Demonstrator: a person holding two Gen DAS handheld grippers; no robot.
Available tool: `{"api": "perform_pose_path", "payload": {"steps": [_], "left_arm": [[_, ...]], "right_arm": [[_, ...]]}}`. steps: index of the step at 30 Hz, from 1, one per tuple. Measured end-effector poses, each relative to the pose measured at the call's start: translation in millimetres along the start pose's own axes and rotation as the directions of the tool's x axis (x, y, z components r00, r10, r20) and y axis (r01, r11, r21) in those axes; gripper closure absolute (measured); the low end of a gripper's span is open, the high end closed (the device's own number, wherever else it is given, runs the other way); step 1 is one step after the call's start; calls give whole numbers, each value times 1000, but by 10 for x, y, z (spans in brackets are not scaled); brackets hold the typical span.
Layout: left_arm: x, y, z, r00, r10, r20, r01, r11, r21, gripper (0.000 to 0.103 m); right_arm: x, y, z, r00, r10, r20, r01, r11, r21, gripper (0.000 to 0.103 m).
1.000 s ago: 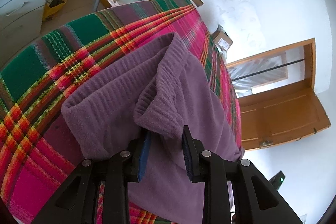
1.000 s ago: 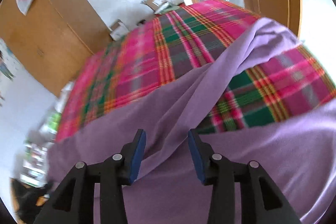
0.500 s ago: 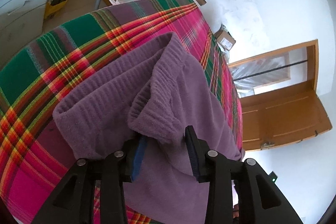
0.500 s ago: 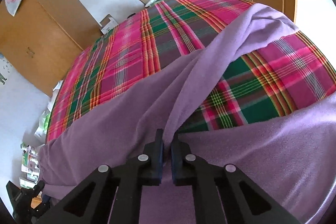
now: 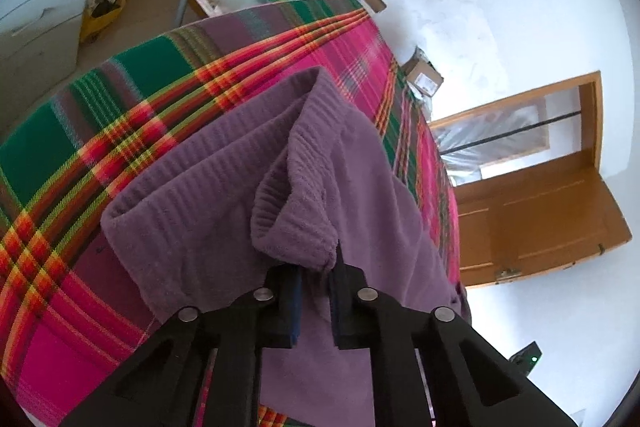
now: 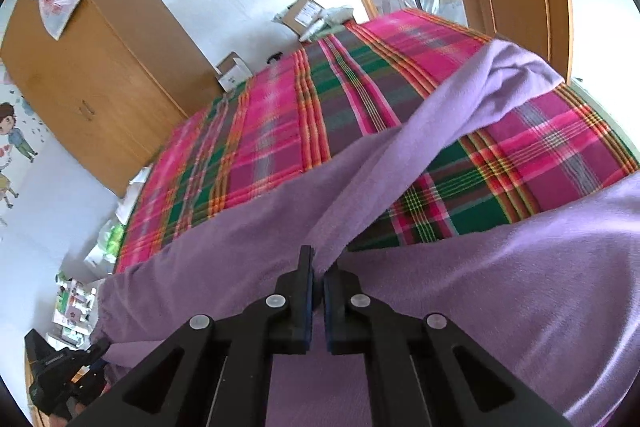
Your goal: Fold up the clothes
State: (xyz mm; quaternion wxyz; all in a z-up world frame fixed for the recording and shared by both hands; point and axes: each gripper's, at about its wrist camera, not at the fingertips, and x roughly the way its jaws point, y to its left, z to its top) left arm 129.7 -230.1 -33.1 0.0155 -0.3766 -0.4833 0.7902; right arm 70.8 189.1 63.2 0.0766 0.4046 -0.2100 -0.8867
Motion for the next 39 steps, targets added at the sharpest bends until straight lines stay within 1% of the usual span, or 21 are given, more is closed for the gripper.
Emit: {"api": "perform_pose_path", "payload": {"steps": [8, 13, 17, 25, 29, 35, 39], "left_arm": [[-208, -145, 94, 998, -45, 36, 43, 998, 55, 93], [-277, -243, 158, 998, -50, 37, 46, 995, 93, 93], [-324, -188, 147, 998, -47, 33, 44, 994, 99, 93], [-363, -90, 96, 1000, -24, 16, 22, 993, 112, 93], [-377, -46, 63, 1000, -21, 15, 19, 994, 111, 93], [-395, 20, 1, 1000, 0, 7, -1, 994, 111, 93], [-394, 90, -41, 1000, 16, 0, -16, 994, 106, 93]], "right_arm": [[-337, 164, 22, 996, 56, 63, -53, 997, -49, 99], [-496, 247, -28, 995, 69, 78, -63, 995, -74, 99], [-561, 253, -116, 995, 75, 62, -70, 995, -73, 99], [-650, 266, -381, 998, 62, 29, -59, 994, -96, 99], [-695, 246, -471, 998, 64, 24, -61, 993, -99, 99], [-712, 168, -623, 998, 63, 6, -62, 994, -87, 99], [-662, 77, -746, 998, 59, -24, -60, 996, -70, 99]]}}
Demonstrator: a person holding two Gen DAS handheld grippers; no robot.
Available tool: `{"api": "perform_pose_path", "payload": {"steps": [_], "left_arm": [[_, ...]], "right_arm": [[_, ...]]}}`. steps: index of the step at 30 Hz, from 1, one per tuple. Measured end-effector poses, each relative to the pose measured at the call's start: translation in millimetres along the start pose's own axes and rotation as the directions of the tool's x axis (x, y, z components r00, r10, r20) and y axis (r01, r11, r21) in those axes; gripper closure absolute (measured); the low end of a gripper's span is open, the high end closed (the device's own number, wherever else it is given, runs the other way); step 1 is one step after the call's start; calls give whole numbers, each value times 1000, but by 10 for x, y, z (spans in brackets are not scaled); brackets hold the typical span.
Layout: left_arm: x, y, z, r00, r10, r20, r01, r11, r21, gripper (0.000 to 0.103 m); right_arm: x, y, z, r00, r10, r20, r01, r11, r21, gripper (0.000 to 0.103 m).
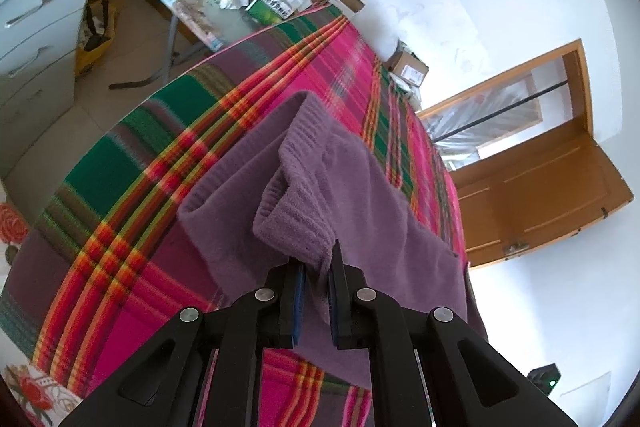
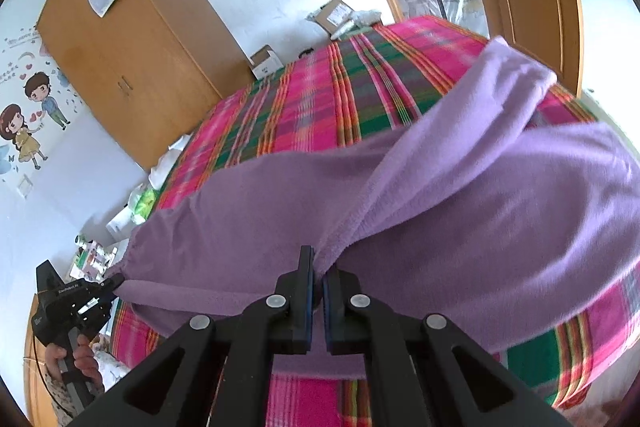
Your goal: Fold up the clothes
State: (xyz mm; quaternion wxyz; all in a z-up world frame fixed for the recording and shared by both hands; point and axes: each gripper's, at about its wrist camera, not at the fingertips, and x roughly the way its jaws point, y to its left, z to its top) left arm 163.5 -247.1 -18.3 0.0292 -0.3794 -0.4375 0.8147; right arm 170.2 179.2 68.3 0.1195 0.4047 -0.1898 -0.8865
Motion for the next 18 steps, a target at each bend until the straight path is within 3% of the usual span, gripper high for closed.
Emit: {"api": "perform_pose_path", "payload": {"steps": [18], "left_arm": [[-5, 309, -137, 1000, 17, -8, -17, 999, -41, 93]], "right_arm": [[105, -164, -401, 995, -15, -96, 14, 1000, -8, 95]]}}
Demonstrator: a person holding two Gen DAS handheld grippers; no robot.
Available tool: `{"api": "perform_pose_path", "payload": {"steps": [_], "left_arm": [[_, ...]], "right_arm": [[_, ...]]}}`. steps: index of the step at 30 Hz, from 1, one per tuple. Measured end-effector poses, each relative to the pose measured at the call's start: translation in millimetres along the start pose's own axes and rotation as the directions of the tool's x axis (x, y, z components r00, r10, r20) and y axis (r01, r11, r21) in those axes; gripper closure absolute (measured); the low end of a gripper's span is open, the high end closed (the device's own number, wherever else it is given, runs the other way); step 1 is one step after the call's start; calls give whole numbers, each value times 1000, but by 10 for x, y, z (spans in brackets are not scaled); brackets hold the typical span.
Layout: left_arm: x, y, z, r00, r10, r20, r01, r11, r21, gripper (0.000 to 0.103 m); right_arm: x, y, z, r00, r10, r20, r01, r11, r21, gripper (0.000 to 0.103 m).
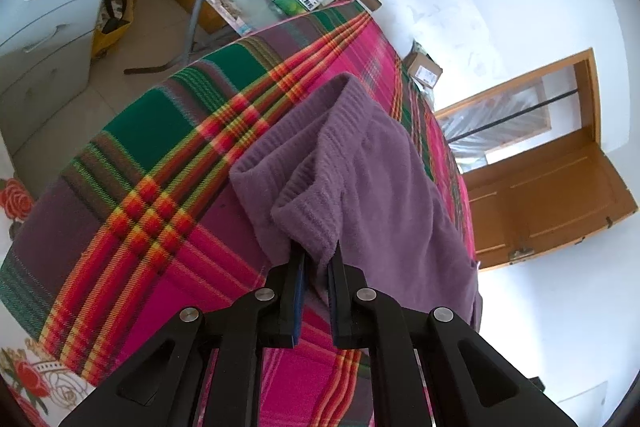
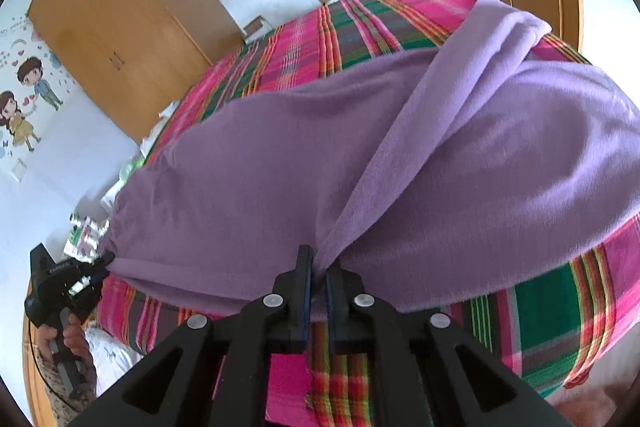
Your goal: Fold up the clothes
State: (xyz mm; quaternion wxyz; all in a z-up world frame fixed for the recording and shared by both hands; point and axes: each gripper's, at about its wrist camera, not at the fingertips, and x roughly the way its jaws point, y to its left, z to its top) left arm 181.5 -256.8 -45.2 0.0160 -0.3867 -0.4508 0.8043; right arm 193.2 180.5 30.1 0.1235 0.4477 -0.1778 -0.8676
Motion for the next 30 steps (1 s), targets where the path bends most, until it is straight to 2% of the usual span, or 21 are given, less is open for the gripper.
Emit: {"api": "perform_pose_path", "payload": {"steps": [3, 8, 13, 16, 20, 27, 30], "left_arm": [[-16, 8, -5, 1000, 1, -2, -1, 1000, -2, 92], [-108, -11, -35, 1000, 0, 6, 0, 1000, 8, 92], [-322, -73, -54, 997, 6, 77, -7, 1000, 13, 92], [-395, -233, -52, 993, 7, 116, -15, 998, 67, 92], [-251, -447, -84, 996, -33, 77, 24, 993, 117, 85], [140, -601, -309, 999, -4, -34, 12, 974, 225, 85], [229, -573, -414, 997, 7, -83, 13, 969, 247, 85]], "right_arm": [[-44, -7, -35, 1000, -6, -6, 6, 1000, -14, 93], [-252, 28, -30, 999, -14, 41, 18, 996, -83, 93], [-357, 180, 81, 995, 18, 102, -1, 987, -163, 93], [-248, 349, 182, 994, 33, 101, -9, 973, -230, 93], [12, 510, 216, 998, 55, 29, -44, 956, -289, 93], [211, 566, -66, 995, 53, -83, -79, 935, -345, 93], [174, 560, -184, 994, 64, -90, -92, 930, -356, 92]]}}
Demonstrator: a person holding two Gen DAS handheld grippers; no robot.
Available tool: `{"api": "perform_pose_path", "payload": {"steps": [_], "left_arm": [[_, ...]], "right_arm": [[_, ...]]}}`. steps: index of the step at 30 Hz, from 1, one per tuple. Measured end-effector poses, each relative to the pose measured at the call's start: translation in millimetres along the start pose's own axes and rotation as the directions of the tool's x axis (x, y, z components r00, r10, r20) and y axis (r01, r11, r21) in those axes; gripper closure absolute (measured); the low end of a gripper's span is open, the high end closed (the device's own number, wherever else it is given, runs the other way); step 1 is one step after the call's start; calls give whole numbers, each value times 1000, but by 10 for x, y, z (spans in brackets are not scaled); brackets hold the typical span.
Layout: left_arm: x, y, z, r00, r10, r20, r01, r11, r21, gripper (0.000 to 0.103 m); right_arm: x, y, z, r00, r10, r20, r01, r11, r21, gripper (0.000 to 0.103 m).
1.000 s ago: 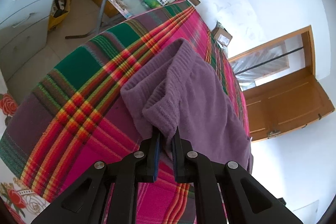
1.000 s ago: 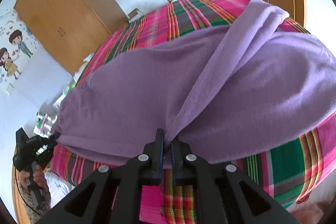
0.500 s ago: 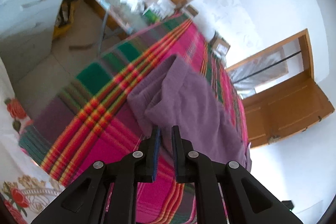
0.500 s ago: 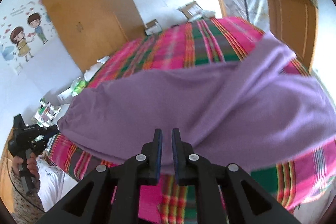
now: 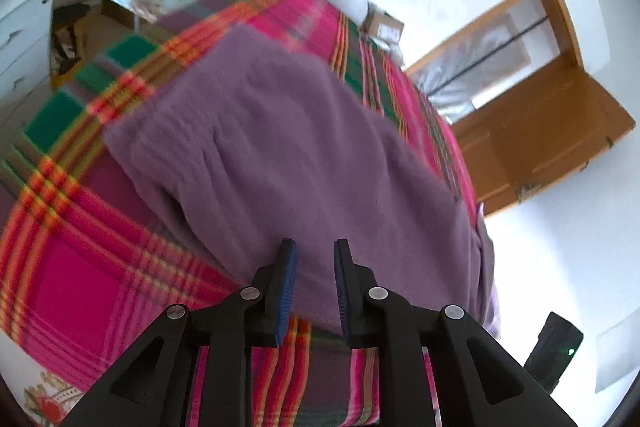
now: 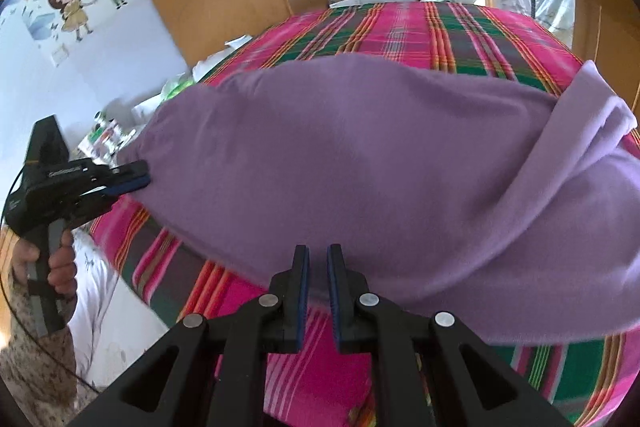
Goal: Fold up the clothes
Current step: 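Open both grippers and pull them back from the fold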
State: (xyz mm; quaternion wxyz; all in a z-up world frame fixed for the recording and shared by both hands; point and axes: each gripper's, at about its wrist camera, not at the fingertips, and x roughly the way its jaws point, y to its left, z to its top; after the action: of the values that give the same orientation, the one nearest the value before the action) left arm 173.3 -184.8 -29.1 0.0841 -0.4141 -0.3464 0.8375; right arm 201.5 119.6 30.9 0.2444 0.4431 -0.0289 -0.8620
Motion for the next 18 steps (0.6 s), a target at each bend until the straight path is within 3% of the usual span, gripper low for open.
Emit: {"api": "perform_pose_path", "payload": {"steps": [6, 9, 13, 18], "left_arm": [[-60, -18, -123, 1000, 20, -10, -19, 998, 53, 85], [-115, -27, -113, 1000, 20, 1, -20, 998, 52, 85], [-212, -257, -75, 999, -1, 52, -4, 994, 106, 85], [-44, -571, -58, 999, -37, 21, 32, 982, 186, 85]], "right_arm": [[-142, -46, -115, 1000, 26, -2, -26, 1000, 14, 93], [-234, -70, -26, 999, 17, 42, -18, 1000, 13, 93], [-348, -121, 119, 994, -3, 108, 1, 1000, 16, 93], [-249, -386, 182, 994, -60, 93, 53, 996, 73, 93]]}}
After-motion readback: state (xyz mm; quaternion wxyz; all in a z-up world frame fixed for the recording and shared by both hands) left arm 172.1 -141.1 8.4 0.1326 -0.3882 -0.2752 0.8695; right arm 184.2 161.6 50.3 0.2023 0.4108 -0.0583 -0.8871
